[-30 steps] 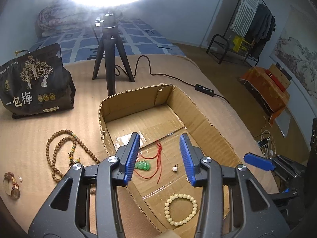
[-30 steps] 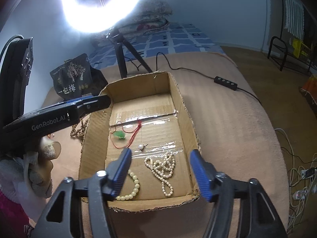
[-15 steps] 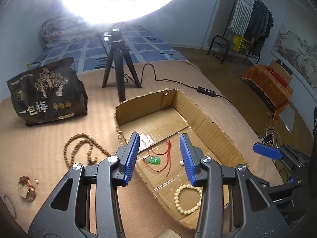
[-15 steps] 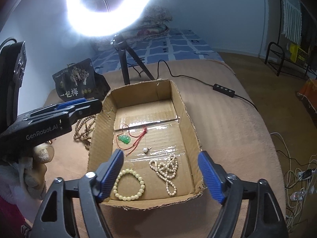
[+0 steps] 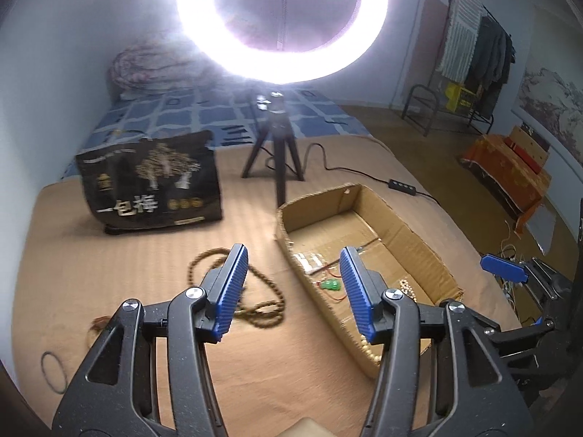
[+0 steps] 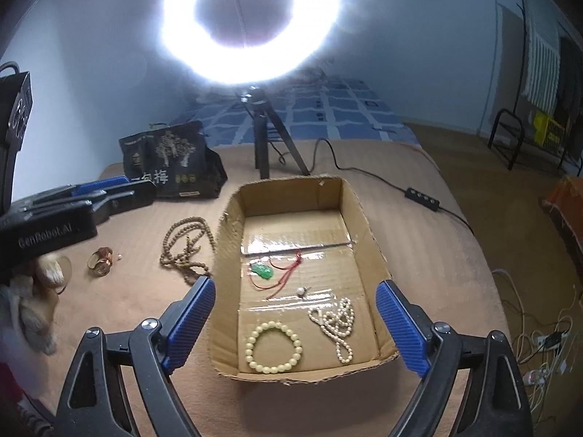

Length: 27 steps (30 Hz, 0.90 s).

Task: Organize jewelry
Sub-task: 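Lift both tools up and away from the box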

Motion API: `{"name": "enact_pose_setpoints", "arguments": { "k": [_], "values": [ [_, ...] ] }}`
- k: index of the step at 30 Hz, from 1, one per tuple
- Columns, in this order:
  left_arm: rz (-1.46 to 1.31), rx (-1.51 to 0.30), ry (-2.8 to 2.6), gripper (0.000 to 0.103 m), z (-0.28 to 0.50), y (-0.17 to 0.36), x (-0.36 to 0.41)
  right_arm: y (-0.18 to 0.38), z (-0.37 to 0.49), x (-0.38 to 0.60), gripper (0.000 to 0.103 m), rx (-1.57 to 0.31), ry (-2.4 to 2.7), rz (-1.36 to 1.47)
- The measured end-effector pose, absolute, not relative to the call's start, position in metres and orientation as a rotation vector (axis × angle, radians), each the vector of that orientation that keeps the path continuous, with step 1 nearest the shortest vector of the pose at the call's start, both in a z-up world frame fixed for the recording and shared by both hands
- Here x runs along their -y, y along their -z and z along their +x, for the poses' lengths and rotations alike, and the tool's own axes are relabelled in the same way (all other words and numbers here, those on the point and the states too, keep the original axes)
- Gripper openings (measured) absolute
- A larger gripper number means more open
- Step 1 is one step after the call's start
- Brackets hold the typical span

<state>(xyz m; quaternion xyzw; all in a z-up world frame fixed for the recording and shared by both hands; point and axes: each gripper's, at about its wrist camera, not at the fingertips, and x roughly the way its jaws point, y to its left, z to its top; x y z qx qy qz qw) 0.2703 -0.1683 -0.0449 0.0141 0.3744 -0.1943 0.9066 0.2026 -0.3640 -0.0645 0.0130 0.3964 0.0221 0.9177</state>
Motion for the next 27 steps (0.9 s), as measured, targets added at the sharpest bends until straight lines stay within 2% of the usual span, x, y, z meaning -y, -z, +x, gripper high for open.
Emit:
{"name": "enact_pose_setpoints", "arguments": {
  "k": [4, 6, 12, 16, 27],
  "values": [
    [0.007, -0.767, 0.374, 0.057, 0.267, 0.031, 0.144, 0.051, 0.197, 0.354, 0.092, -0.772, -0.044, 0.020],
    [-0.006, -0.761, 0.356, 0.061, 0.265, 0.024, 0.131, 0.044, 0.195, 0.350, 0.103, -0.752, -0.045, 0.023],
    [-0.025, -0.758, 0.327, 0.063, 0.258, 0.012, 0.094, 0.024, 0.188, 0.333, 0.103, -0.703, -0.087, 0.013],
    [-0.056, -0.761, 0.311, 0.068, 0.252, 0.012, 0.062, 0.020, 0.189, 0.320, 0.103, -0.721, -0.152, 0.024],
    [-0.098, -0.789, 0.265, 0.068, 0.237, 0.032, -0.021, 0.038, 0.225, 0.269, 0.103, -0.807, -0.279, 0.055]
  ]
}}
